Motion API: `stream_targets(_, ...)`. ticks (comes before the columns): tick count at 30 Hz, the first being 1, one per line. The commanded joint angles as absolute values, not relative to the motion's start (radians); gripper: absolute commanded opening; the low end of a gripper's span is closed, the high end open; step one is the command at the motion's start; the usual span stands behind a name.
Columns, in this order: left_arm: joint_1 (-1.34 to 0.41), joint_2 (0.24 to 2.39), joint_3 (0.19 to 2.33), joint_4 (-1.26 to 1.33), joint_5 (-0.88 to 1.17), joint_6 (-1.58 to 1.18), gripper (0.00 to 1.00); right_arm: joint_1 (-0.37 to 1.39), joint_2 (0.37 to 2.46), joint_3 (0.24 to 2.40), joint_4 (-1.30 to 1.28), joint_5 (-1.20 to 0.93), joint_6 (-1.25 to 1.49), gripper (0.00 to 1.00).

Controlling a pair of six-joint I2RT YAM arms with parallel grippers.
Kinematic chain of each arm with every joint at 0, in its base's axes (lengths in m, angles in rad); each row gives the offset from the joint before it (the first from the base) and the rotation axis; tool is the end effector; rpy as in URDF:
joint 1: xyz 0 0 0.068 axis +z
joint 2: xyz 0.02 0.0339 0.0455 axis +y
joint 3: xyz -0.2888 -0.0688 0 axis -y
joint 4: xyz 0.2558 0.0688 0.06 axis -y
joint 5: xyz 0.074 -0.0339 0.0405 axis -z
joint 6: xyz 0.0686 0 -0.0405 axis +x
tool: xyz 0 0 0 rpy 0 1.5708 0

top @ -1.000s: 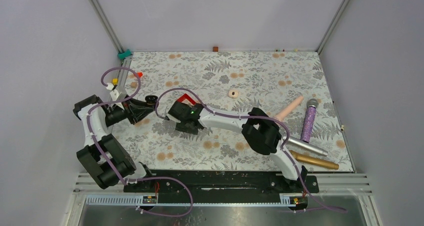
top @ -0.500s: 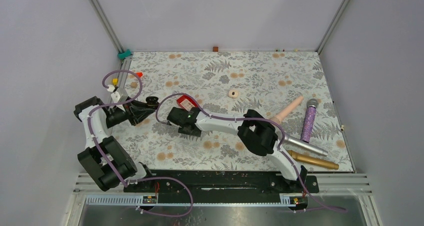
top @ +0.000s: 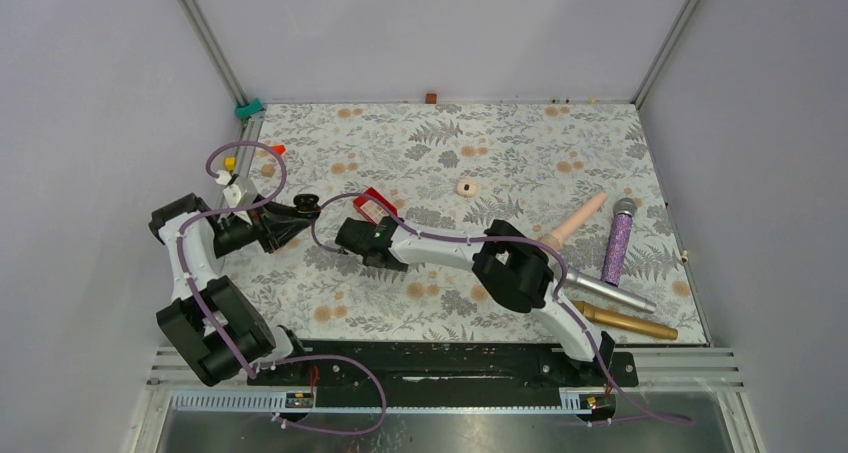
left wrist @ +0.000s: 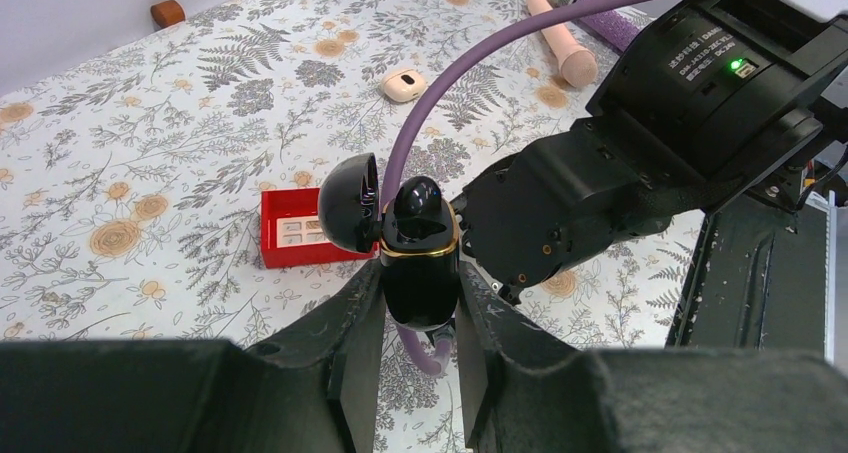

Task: Insert the wireless bluetooth earbuds into the charging case
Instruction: Pick up the earbud from the center of the board.

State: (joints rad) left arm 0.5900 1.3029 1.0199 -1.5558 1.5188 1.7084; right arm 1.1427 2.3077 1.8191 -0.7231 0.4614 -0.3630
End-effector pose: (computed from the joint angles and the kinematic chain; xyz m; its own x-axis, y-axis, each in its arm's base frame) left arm 0.1922 0.0462 0.3034 -0.1364 -0.0294 -0.9902 0.8278 0.5457 -0.1302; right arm 0.2419 0.4565 0.1335 -0.0971 -0.9788 -0.1805 -0.8388 0.1781 -0.5144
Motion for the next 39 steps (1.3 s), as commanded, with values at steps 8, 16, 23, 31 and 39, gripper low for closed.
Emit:
stream_targets(8,0.589,1.278,1.006,-1.613,1.635,1.749,0.0,1.149,2.341,1.813,-0.762,0.34,-0.444,0.49)
stream_targets(16,0.586,1.282,1.004,-1.612,1.637,1.747,0.0,1.159,2.325,1.789,-0.719,0.304,-0.515,0.48)
stream_targets(23,0.584,1.278,1.003,-1.612,1.637,1.746,0.0,1.163,2.339,1.798,-0.704,0.281,-0.526,0.45)
stream_targets(31,0.58,1.278,1.003,-1.613,1.636,1.749,0.0,1.164,2.346,1.775,-0.677,0.273,-0.565,0.28)
stream_targets(39,0.57,1.276,0.999,-1.612,1.627,1.753,0.0,1.163,2.262,1.702,-0.581,0.326,-0.613,0.2)
